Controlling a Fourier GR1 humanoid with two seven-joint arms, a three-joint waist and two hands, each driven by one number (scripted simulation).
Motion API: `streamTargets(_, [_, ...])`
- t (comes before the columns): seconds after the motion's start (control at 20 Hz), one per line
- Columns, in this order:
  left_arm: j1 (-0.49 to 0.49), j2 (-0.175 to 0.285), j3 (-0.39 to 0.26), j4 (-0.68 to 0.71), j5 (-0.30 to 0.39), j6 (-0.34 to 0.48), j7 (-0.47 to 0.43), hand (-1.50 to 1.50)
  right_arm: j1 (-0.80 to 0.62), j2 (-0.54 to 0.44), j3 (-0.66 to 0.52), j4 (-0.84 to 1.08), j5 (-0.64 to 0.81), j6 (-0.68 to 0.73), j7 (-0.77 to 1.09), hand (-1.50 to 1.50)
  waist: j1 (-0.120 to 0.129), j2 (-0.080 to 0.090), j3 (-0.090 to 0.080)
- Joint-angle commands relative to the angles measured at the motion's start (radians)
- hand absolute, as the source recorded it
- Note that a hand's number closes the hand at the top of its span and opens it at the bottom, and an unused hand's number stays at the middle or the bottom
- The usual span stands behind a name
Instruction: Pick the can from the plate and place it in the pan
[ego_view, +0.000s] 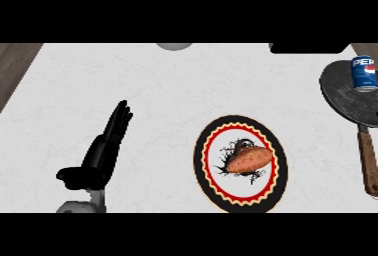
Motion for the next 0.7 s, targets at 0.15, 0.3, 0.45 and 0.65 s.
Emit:
streamTargets(0.15, [-0.05,0.005,0.05,0.024,0.023,-0.009,0.021,0.0,0.132,0.14,0.098,-0.191,-0.068,0.026,-0.027,-1.5,-0.014,-0.005,-0.002])
streamTargets(0.3, [0.059,-0.002,-0.015,-0.105,-0.013,-0.004,0.058,0.0,0.211,0.163,0.154,-0.356,-0.106,0.041,0.076,-1.5,-0.009,-0.006,-0.002])
streamTargets(0.45, [0.015,0.002,0.035,0.017,0.008,-0.034,-0.033,0.0,0.204,0.111,0.203,-0.316,-0.136,0.031,0.113,-1.5,-0.002,-0.001,-0.001])
streamTargets(0.65, [-0.016,0.011,0.062,0.011,0.011,-0.03,-0.004,0.0,0.325,0.252,0.286,-0.615,-0.124,-0.01,0.231,-1.5,-0.013,-0.004,-0.003])
